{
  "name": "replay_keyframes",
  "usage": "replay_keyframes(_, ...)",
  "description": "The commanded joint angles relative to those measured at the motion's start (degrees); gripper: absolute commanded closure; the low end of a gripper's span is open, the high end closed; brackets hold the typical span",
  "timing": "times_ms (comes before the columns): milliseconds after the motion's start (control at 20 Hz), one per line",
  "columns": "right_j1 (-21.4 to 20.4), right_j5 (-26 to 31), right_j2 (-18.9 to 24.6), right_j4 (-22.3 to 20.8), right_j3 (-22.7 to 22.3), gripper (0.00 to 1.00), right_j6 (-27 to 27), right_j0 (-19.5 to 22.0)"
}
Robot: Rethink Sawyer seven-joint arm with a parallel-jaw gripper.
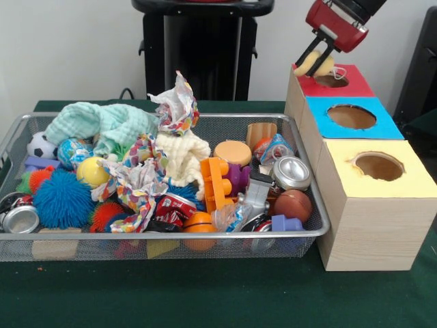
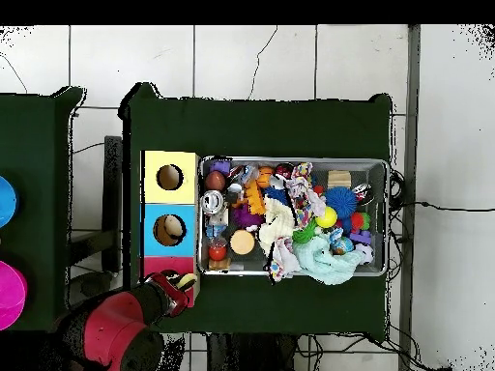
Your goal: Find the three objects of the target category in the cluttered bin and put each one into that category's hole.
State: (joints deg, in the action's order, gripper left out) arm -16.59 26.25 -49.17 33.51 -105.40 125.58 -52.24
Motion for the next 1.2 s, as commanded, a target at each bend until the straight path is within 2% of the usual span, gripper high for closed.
replay_keyframes(50, 1.94, 5.87, 4.31, -1.15, -1.37, 1.0, 14.01, 1.44)
replay_keyframes(650, 3.07, 8.99, 4.01, -0.83, 0.1, 1.0, 15.69, 0.79)
replay_keyframes(700, 3.2, 9.07, 3.9, -0.85, 0.21, 0.0, 15.62, 0.68)
replay_keyframes(1200, 3.38, 9.21, 3.75, -0.8, 0.24, 0.0, 15.61, 0.43)
